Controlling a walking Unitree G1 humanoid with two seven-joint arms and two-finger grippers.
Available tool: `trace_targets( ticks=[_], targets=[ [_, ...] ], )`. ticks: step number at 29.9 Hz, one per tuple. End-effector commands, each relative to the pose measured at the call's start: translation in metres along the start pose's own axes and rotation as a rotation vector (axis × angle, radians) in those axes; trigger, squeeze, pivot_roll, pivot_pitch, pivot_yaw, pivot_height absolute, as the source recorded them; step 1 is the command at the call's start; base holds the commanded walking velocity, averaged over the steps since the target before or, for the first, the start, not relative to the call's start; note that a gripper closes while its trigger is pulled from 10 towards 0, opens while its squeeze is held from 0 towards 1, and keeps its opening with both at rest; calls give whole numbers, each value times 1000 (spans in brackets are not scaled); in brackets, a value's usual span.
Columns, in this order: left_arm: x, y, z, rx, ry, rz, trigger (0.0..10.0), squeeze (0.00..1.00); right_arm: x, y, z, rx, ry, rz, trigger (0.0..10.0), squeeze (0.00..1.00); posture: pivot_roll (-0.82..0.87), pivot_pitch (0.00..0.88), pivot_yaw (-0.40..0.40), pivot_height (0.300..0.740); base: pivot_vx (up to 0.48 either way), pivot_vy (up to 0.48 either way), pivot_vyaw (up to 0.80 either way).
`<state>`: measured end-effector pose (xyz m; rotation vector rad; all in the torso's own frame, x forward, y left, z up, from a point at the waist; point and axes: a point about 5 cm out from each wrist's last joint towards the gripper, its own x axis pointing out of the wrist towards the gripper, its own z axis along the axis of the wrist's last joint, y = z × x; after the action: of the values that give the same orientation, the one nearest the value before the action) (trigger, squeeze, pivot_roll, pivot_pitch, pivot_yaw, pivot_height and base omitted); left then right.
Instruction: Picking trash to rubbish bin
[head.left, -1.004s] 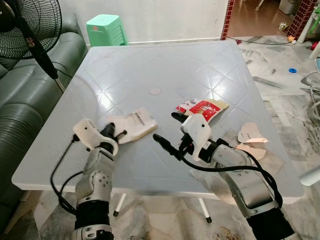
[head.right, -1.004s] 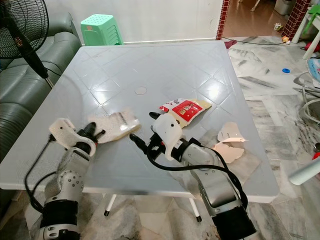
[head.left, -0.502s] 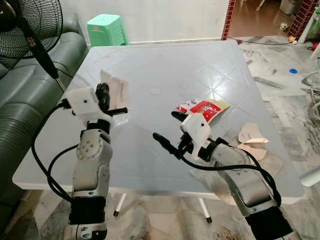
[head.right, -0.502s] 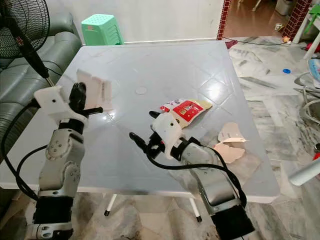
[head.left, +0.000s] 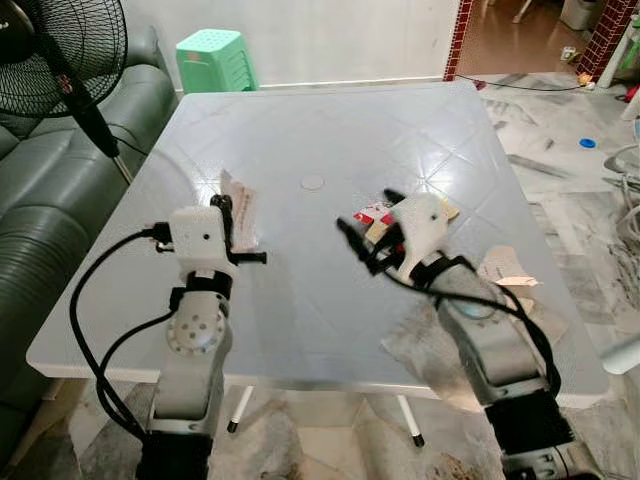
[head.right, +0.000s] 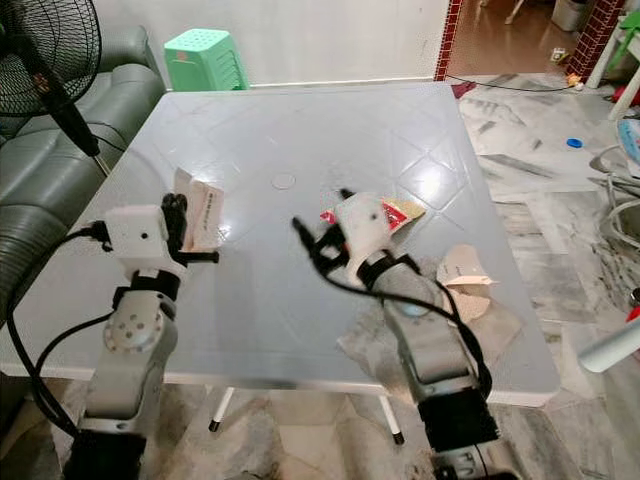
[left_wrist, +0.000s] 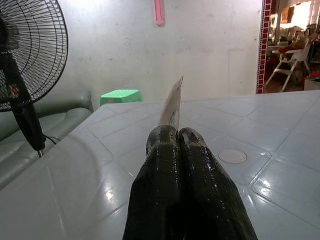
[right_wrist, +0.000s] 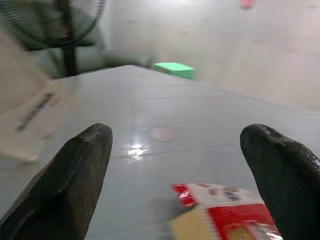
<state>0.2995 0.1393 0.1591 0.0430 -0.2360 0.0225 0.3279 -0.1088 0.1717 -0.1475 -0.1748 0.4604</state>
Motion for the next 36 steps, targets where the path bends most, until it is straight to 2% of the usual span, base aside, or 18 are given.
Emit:
trace_targets(
  ticks=[1,7,12,16,17,18,19,20,21,26,31,32,33,34,35,36],
  targets=[
    [-2,0,2,18,-6,8,0,0,3,-1,3,-1,-19,-19,10000,125,-15,44,63,740,0,0,0],
    [-3,-1,-1,25,10,12,0,0,4,0,2,2,-19,-28,10000,125,-13,41,64,740,0,0,0],
    [-5,3,-11,21,77,29,0,0,4,-1,1,2,-17,-36,10000,125,-14,41,66,740,0,0,0],
    [-5,6,-14,22,94,53,0,0,4,-2,0,5,-13,-38,10000,125,-14,41,66,740,0,0,0],
    [-5,6,-13,22,93,52,1176,0,4,-2,0,5,-13,-39,10000,125,-14,41,66,740,0,0,0],
    [-5,6,-13,20,91,50,1137,0,4,-2,-1,5,-12,-39,10000,125,-14,41,66,740,0,0,0],
    [-5,6,-13,18,90,49,471,0,4,-3,-1,5,-12,-40,10000,125,-14,41,66,740,0,0,0],
    [-4,5,-13,16,89,49,471,0,4,-3,-1,5,-12,-40,10000,125,-14,41,66,740,0,0,0],
    [-4,5,-12,15,89,49,0,0,4,-3,-1,4,-11,-40,10000,129,-15,43,65,740,0,0,0],
    [-4,4,-10,2,81,45,0,0,4,-3,-1,6,-10,-42,10000,125,-15,42,66,740,0,0,0],
    [-2,3,-7,26,63,44,0,0,5,-3,0,10,-20,-43,10000,125,-11,36,65,740,0,0,0],
    [-1,3,-6,34,61,44,1451,0,5,-3,1,14,-27,-44,10000,122,-11,36,65,740,0,0,0],
    [-1,3,-6,39,58,44,2275,0,5,-3,2,20,-33,-44,10000,122,-11,36,65,740,0,0,0],
    [0,3,-5,45,55,43,2275,0,6,-3,3,26,-39,-44,10000,122,-11,36,65,740,0,0,0],
    [0,3,-4,43,53,41,3098,0,6,-4,3,22,-43,-49,10000,125,-10,32,65,740,0,0,0],
    [1,3,-4,42,51,40,3098,0,6,-4,4,16,-46,-56,10000,125,-10,32,65,740,0,0,0]
  ],
)
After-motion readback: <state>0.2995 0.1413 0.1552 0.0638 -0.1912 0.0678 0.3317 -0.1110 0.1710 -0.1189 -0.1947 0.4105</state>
